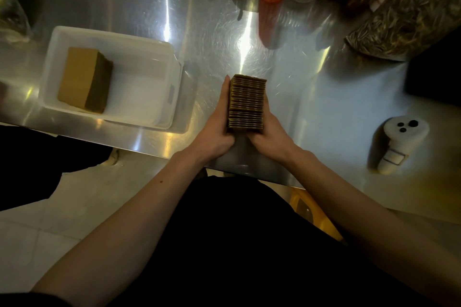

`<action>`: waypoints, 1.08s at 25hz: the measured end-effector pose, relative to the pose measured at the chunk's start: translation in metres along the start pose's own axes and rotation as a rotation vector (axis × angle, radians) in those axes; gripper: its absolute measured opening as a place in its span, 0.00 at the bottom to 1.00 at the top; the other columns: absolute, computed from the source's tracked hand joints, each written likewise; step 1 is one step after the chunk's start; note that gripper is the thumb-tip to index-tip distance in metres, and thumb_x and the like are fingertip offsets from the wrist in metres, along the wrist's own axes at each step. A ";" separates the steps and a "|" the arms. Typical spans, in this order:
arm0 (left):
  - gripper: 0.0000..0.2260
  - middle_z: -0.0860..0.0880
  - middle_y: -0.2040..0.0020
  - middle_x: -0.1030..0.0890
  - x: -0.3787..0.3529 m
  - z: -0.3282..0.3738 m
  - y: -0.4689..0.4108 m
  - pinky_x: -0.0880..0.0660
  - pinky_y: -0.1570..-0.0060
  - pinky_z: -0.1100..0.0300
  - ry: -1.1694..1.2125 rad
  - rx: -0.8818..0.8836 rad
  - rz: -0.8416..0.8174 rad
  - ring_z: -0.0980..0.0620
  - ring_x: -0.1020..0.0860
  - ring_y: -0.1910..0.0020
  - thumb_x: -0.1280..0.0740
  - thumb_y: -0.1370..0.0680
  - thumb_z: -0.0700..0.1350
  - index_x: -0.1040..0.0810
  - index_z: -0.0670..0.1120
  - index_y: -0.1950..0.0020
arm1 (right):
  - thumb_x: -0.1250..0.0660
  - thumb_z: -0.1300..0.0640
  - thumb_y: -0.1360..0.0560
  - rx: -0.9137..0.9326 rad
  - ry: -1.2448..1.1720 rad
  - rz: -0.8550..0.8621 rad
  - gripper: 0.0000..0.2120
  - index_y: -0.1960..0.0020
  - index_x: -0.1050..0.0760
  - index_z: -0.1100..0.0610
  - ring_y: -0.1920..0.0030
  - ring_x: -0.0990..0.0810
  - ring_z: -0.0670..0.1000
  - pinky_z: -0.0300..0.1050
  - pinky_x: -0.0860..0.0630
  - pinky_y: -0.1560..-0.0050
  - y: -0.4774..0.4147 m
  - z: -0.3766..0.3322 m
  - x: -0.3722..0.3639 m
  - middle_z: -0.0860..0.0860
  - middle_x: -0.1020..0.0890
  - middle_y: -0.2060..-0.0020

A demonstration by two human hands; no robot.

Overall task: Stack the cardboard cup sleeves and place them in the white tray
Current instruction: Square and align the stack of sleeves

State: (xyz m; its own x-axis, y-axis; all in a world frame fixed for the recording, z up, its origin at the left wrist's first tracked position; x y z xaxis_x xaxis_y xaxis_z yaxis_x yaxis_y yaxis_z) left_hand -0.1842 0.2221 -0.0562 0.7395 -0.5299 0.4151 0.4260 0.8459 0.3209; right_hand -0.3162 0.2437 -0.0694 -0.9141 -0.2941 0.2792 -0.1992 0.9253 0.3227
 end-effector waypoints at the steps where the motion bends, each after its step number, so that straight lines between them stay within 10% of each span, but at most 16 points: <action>1: 0.44 0.63 0.29 0.49 0.000 -0.001 0.001 0.47 0.37 0.80 0.000 0.003 0.004 0.82 0.46 0.36 0.37 0.28 0.27 0.62 0.43 0.22 | 0.35 0.58 0.22 -0.002 0.006 -0.005 0.33 0.23 0.49 0.56 0.39 0.31 0.39 0.25 0.36 0.37 -0.001 0.000 0.001 0.48 0.31 0.34; 8: 0.43 0.73 0.37 0.44 0.004 0.004 -0.004 0.42 0.45 0.83 0.029 0.056 0.100 0.84 0.36 0.45 0.35 0.27 0.31 0.58 0.46 0.21 | 0.32 0.61 0.25 0.025 0.007 0.064 0.40 0.22 0.53 0.56 0.40 0.28 0.40 0.25 0.35 0.40 -0.005 -0.006 -0.001 0.46 0.29 0.35; 14: 0.45 0.59 0.30 0.39 0.008 0.002 -0.004 0.38 0.45 0.81 0.037 0.064 0.036 0.78 0.31 0.45 0.35 0.27 0.30 0.62 0.48 0.21 | 0.34 0.56 0.23 0.005 -0.009 0.006 0.39 0.22 0.56 0.54 0.33 0.31 0.46 0.36 0.37 0.32 -0.011 -0.007 -0.001 0.53 0.35 0.27; 18: 0.48 0.57 0.25 0.43 0.013 0.008 -0.003 0.34 0.36 0.68 0.218 0.077 -0.082 0.64 0.30 0.35 0.33 0.29 0.38 0.66 0.51 0.22 | 0.35 0.57 0.23 0.003 -0.011 -0.014 0.39 0.22 0.57 0.55 0.35 0.33 0.40 0.26 0.39 0.36 -0.012 -0.007 0.002 0.54 0.36 0.26; 23: 0.49 0.50 0.21 0.44 0.010 0.013 0.001 0.39 0.29 0.63 0.392 0.113 -0.022 0.59 0.38 0.27 0.34 0.29 0.67 0.60 0.50 0.21 | 0.38 0.62 0.28 0.005 -0.041 -0.023 0.40 0.22 0.56 0.55 0.32 0.30 0.49 0.47 0.33 0.30 -0.010 -0.008 0.000 0.55 0.33 0.28; 27: 0.38 0.45 0.23 0.38 0.007 0.015 -0.001 0.39 0.27 0.46 0.491 0.165 0.184 0.51 0.35 0.27 0.38 0.26 0.60 0.49 0.49 0.21 | 0.38 0.62 0.27 0.010 -0.054 -0.004 0.40 0.22 0.55 0.56 0.32 0.30 0.48 0.44 0.34 0.30 -0.011 -0.014 -0.002 0.55 0.35 0.28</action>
State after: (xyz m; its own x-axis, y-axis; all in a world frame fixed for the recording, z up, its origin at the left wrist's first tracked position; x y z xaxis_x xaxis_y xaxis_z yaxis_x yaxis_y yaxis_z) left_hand -0.1876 0.2171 -0.0409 0.9671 -0.2505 0.0440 0.2087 0.8803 0.4262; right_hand -0.3070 0.2308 -0.0613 -0.9310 -0.2849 0.2280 -0.2063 0.9263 0.3152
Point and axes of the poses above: each hand's wrist, its own y-axis away from the middle knuckle, its own x-axis out of the back of the hand, z = x × y, the point moved 3 cm from there along -y, towards the middle knuckle
